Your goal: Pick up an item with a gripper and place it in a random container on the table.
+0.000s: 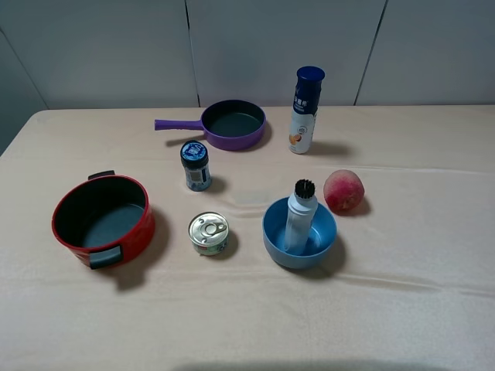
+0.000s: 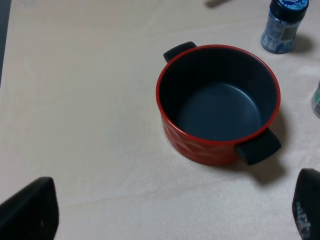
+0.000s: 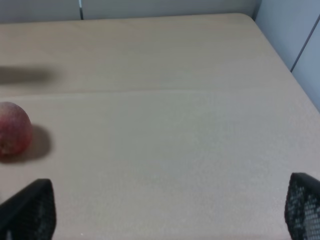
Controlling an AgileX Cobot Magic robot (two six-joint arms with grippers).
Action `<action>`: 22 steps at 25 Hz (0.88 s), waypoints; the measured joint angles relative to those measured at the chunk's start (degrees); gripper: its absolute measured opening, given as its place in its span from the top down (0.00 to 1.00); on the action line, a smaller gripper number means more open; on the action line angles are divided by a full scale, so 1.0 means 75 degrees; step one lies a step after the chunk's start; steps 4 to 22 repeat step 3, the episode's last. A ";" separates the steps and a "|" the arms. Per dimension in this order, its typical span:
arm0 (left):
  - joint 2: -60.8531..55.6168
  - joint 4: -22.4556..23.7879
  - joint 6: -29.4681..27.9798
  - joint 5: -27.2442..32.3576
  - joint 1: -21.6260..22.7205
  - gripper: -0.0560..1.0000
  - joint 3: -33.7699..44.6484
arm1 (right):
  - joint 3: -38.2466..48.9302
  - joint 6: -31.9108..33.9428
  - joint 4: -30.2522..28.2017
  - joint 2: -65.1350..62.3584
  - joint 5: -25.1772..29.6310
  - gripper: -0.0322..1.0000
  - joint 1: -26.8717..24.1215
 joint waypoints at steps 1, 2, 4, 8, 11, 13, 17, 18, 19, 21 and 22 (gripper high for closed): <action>0.0000 0.0000 0.0000 0.0000 0.0000 0.05 0.0000 | 0.0000 0.0000 0.0000 0.0000 0.0000 0.30 0.0000; 0.0000 0.0000 0.0000 0.0000 0.0000 0.05 0.0000 | 0.0000 0.0000 0.0000 0.0000 0.0000 0.30 0.0000; 0.0000 0.0000 0.0000 0.0000 0.0000 0.05 0.0000 | 0.0000 0.0000 0.0000 0.0000 0.0000 0.30 0.0000; 0.0000 0.0000 0.0000 0.0000 0.0000 0.05 0.0000 | 0.0000 0.0000 0.0000 0.0000 0.0000 0.30 0.0000; 0.0000 0.0000 0.0000 0.0000 0.0000 0.05 0.0000 | 0.0000 0.0000 0.0000 0.0000 0.0000 0.30 0.0000; 0.0000 0.0000 0.0000 0.0000 0.0000 0.05 0.0000 | 0.0000 0.0000 0.0000 0.0000 0.0000 0.30 0.0000; 0.0000 0.0000 0.0000 0.0000 0.0000 0.05 0.0000 | 0.0000 0.0000 0.0000 0.0000 0.0000 0.30 0.0000; 0.0000 0.0000 0.0000 0.0000 0.0000 0.05 0.0000 | 0.0000 0.0000 0.0000 0.0000 0.0000 0.30 0.0000; 0.0000 0.0000 0.0000 0.0000 0.0000 0.05 0.0000 | 0.0000 0.0000 0.0000 0.0000 0.0000 0.30 0.0000; 0.0000 0.0000 0.0000 0.0000 0.0000 0.05 0.0000 | 0.0000 0.0000 0.0000 0.0000 0.0000 0.30 0.0000; 0.0000 0.0000 0.0000 0.0000 0.0000 0.05 0.0000 | 0.0000 0.0000 0.0000 0.0000 0.0000 0.30 0.0000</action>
